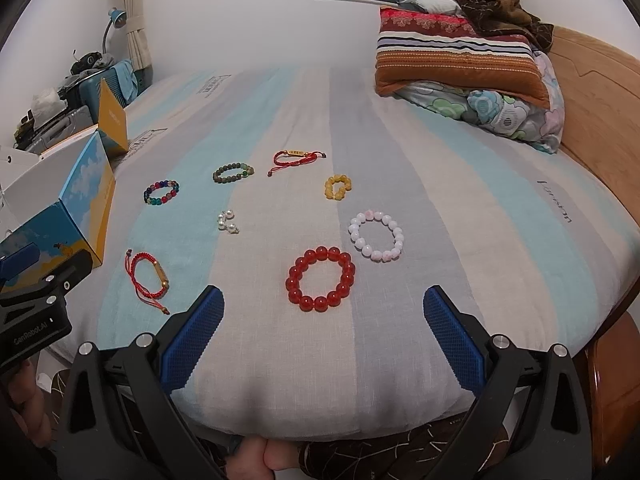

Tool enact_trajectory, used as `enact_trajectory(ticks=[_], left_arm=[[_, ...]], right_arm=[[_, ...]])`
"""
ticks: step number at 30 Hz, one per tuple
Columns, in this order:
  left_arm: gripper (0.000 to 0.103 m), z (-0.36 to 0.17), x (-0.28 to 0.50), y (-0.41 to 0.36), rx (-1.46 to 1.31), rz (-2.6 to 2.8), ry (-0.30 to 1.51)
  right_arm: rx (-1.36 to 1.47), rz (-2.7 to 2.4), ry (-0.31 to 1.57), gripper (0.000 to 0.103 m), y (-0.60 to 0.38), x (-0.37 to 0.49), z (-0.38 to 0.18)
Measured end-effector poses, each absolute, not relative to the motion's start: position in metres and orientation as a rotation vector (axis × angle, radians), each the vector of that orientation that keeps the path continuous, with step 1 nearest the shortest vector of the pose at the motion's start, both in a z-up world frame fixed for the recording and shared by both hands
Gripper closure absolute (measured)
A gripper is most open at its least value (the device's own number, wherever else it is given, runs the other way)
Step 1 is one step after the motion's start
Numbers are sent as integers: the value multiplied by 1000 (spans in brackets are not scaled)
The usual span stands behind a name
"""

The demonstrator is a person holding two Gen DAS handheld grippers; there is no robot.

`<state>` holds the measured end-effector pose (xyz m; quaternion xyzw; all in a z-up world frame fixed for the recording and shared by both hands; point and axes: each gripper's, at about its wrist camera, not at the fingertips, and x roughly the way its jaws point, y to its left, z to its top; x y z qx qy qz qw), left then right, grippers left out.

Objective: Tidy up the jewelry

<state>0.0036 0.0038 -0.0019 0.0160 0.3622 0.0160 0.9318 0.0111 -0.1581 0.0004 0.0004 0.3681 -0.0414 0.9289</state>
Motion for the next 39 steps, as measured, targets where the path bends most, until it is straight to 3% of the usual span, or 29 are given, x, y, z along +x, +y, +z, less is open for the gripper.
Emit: enact_trajectory(ticks=[39], left_arm=[[6,-3,4,3,26,34,757]], right_arm=[[4,-79,762,7,-156,14,2]])
